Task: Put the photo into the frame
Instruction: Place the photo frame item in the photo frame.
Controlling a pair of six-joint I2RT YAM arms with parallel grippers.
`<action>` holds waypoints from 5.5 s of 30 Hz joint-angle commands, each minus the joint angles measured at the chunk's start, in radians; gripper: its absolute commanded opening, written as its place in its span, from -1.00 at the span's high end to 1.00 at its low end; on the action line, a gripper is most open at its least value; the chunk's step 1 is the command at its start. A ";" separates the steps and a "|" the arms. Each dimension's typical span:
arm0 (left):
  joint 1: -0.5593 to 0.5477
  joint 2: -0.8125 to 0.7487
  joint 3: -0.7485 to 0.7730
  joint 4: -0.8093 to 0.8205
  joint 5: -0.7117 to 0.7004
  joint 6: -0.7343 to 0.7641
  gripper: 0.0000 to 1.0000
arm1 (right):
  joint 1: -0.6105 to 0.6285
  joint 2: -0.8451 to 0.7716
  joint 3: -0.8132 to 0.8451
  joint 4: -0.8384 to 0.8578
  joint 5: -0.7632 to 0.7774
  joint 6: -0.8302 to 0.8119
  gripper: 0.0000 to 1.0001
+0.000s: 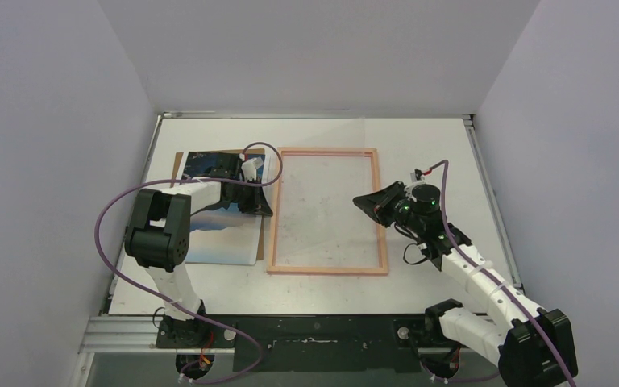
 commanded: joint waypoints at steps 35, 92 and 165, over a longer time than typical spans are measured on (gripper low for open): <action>0.013 0.003 0.007 -0.001 -0.030 0.015 1.00 | -0.044 0.054 0.085 -0.153 -0.020 -0.245 0.89; 0.022 0.002 0.002 0.001 -0.029 0.017 1.00 | -0.157 0.064 0.016 -0.115 -0.128 -0.205 0.89; 0.010 0.030 0.004 0.004 -0.003 0.021 1.00 | -0.104 0.135 0.034 -0.127 0.005 -0.297 0.89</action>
